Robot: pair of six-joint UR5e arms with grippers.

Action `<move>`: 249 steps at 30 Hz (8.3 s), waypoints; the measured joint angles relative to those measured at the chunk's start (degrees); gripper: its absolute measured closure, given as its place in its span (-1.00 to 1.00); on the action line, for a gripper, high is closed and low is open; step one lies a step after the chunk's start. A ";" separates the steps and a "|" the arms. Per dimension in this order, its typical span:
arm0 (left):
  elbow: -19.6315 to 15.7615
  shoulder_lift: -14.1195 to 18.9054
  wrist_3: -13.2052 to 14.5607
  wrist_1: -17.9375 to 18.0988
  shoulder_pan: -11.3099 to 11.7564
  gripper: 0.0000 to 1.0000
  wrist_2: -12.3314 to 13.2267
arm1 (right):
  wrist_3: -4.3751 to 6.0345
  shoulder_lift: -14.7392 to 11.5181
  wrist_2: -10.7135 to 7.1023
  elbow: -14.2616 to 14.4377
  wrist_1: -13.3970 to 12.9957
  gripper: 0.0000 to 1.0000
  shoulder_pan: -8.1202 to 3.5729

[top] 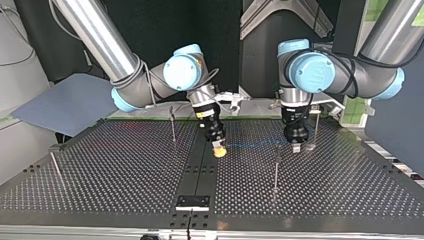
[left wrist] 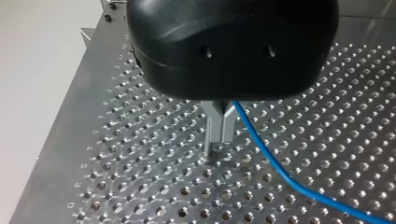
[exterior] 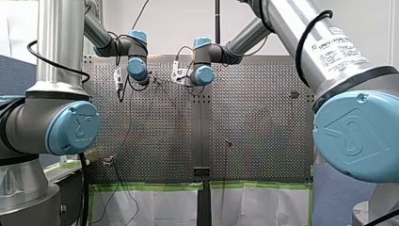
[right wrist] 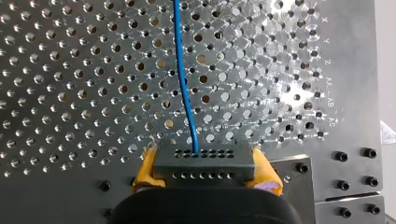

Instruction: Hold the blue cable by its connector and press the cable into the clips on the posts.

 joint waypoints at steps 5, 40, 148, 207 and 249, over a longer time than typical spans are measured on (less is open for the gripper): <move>0.02 -0.03 -0.04 -0.59 -0.45 1.00 -0.20 | -0.01 0.08 -0.15 -0.51 0.07 1.00 -0.01; 3.69 -4.63 -4.10 2.22 4.26 1.00 9.83 | 0.08 1.37 -1.00 -1.89 -0.03 1.00 -2.00; 4.04 4.54 -7.82 -21.16 1.39 -1.00 11.29 | 0.26 5.15 -3.29 -6.79 1.33 1.00 -4.98; 5.69 0.02 2.37 -12.02 -9.64 -1.00 1.12 | 0.61 4.01 -3.31 -6.83 3.51 1.00 -5.98; 13.94 -11.77 1.78 1.30 -11.62 0.07 -9.41 | 0.62 4.13 -3.30 -6.76 3.52 1.00 -7.47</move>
